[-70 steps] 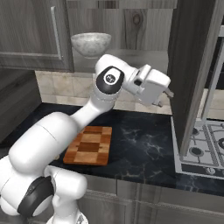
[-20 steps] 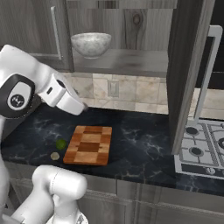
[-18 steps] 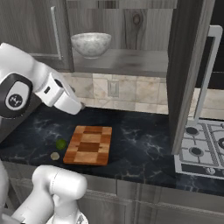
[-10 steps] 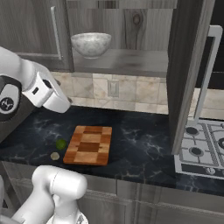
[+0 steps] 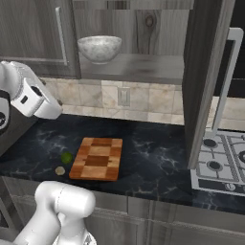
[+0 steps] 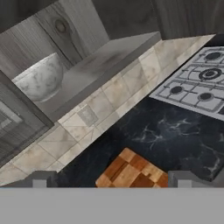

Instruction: Open the cabinet. Place the bowl and condiment on the counter. Then place the lime and garlic on the cutting board.

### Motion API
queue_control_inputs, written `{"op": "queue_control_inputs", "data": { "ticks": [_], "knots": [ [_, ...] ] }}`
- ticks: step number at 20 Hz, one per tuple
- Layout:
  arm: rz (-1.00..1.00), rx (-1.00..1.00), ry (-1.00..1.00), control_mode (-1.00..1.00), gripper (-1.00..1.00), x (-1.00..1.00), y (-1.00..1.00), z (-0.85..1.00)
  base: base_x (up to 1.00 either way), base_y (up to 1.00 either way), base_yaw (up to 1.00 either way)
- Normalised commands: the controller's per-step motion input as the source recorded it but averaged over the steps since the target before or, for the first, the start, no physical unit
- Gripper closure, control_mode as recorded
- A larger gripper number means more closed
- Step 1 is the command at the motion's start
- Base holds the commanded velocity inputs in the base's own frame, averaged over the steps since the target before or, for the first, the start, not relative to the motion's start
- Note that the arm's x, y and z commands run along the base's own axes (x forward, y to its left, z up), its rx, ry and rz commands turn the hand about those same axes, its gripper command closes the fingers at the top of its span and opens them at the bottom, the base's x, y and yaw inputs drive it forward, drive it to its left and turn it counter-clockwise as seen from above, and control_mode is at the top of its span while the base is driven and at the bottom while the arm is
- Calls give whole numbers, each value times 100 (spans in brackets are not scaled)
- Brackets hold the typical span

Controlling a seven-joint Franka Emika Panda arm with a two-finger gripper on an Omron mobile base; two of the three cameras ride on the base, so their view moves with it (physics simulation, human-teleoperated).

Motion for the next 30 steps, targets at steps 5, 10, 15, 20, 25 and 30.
{"op": "queue_control_inputs", "data": {
  "ticks": [5, 10, 15, 20, 25, 30],
  "knots": [
    [10, 1, -17, -100, -100, 0, 23, 15, 0, 0, 0],
    [12, 0, -19, -100, -100, 2, 17, 26, 0, 0, 0],
    [11, 0, -17, -100, -100, 12, 11, 31, 0, 0, 0],
    [12, -3, -12, -100, -100, 22, 12, 21, 0, 0, 0],
    [12, -9, -2, -100, -100, 19, 13, 8, 0, 0, 0],
    [11, -14, 0, -100, -100, 20, 15, 2, 0, 0, 0]
  ]
}}
